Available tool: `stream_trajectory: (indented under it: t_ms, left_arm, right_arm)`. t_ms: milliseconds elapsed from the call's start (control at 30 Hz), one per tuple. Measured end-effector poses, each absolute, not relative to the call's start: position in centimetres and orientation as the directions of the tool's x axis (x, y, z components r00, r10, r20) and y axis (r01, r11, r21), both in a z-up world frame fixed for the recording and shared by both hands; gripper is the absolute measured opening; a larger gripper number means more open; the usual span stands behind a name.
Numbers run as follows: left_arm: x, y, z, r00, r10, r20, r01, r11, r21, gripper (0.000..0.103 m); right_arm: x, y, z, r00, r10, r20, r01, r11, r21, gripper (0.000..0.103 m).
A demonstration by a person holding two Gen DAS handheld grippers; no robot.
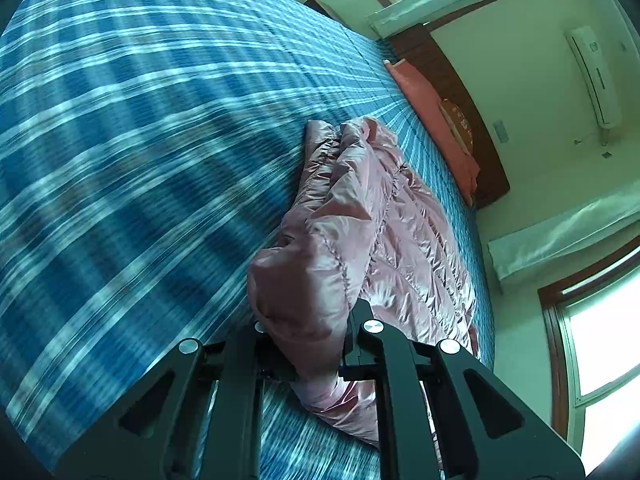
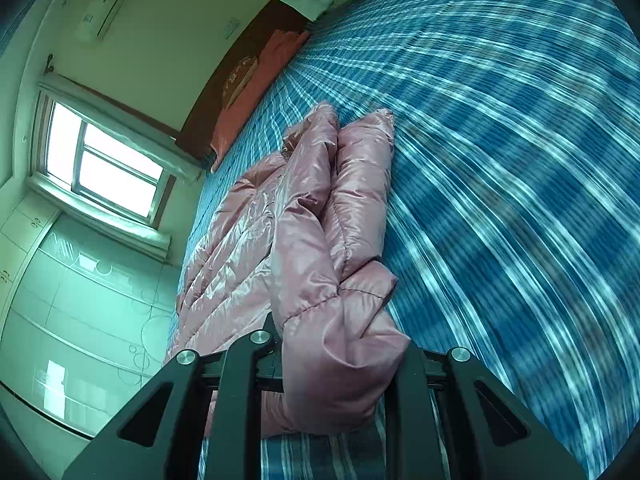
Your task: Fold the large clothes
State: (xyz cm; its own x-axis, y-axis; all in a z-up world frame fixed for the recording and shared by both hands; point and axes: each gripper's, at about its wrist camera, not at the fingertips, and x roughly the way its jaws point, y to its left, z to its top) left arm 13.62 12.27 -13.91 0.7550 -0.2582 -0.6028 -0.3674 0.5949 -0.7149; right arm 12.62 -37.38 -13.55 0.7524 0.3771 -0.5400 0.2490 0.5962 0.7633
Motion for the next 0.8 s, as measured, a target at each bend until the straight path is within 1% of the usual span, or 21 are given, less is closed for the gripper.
stream_trajectory:
  t_ms: [267,433,533,633,667,700,767,800]
  left_arm:
    - [8.3,13.0,-14.2,0.747,-0.264,-0.61,-0.37,0.598,-0.711,0.011]
    - [6.4,13.3,-14.7,0.744,-0.264,-0.613,-0.365,0.608,-0.705,0.011]
    - [6.5,13.3,-14.8,0.745,-0.273,-0.609,-0.364,0.598,-0.714,0.015]
    - [5.9,14.0,-14.8,0.75,-0.271,-0.603,-0.371,0.582,-0.724,0.026]
    - [5.6,14.3,-14.7,0.757,-0.258,-0.601,-0.378,0.576,-0.724,0.038]
    - [5.2,14.7,-14.6,0.765,-0.243,-0.597,-0.384,0.572,-0.725,0.049]
    - [4.5,15.3,-14.3,0.778,-0.212,-0.591,-0.394,0.569,-0.722,0.059]
    - [4.2,15.6,-14.3,0.782,-0.204,-0.589,-0.395,0.569,-0.721,0.06]
  right_arm:
    - [7.5,-37.5,-14.4,0.739,0.405,-0.539,0.25,0.578,0.777,0.018]
    - [6.7,-37.5,-14.9,0.733,0.413,-0.541,0.247,0.579,0.777,0.018]
    - [7.0,-37.8,-15.0,0.735,0.423,-0.53,0.248,0.56,0.791,0.021]
    - [7.4,-38.3,-14.8,0.741,0.42,-0.525,0.25,0.552,0.795,0.025]
    - [7.2,-38.4,-14.8,0.746,0.413,-0.523,0.252,0.551,0.795,0.026]
    - [7.0,-38.6,-14.8,0.75,0.408,-0.521,0.255,0.549,0.796,0.03]
    - [6.0,-38.9,-14.9,0.758,0.391,-0.523,0.267,0.545,0.795,0.039]
    - [5.6,-39.0,-14.9,0.763,0.383,-0.521,0.27,0.543,0.795,0.045]
